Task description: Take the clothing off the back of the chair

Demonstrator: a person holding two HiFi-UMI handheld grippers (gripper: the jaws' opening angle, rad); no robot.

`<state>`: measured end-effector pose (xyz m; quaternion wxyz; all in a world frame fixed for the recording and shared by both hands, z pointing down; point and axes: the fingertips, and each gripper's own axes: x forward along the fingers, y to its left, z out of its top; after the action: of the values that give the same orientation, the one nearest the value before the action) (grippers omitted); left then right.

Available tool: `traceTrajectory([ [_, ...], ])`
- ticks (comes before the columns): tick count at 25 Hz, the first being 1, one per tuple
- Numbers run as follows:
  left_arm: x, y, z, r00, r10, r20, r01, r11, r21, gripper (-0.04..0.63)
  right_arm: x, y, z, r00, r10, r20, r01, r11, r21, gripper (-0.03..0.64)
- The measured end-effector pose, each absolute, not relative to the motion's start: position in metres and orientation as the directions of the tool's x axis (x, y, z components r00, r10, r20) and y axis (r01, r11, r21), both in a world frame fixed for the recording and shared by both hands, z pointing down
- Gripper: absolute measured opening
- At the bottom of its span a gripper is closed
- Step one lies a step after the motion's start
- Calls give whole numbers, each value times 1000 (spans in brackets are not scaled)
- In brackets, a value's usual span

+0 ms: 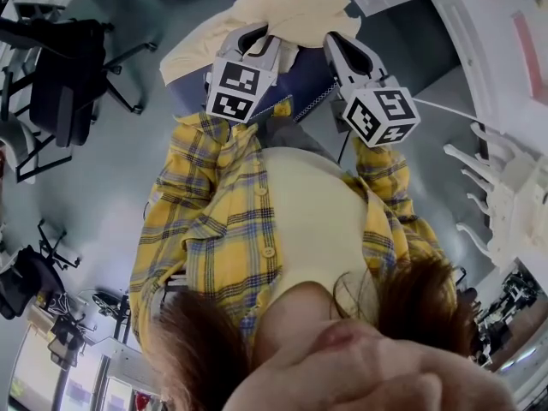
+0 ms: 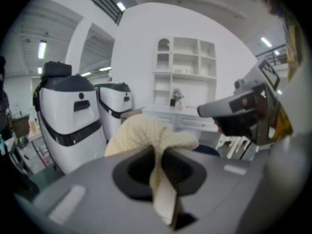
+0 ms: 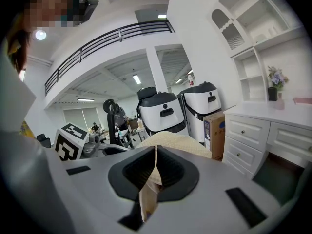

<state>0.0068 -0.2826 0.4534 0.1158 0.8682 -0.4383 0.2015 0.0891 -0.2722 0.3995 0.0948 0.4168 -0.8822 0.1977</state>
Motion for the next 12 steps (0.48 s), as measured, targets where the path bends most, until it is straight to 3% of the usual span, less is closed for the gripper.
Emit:
traceTrajectory([
  [12, -57, -252, 399, 434, -831, 347, -896, -440, 66, 41, 63, -245, 380, -663, -689, 293, -748, 616, -247, 15],
])
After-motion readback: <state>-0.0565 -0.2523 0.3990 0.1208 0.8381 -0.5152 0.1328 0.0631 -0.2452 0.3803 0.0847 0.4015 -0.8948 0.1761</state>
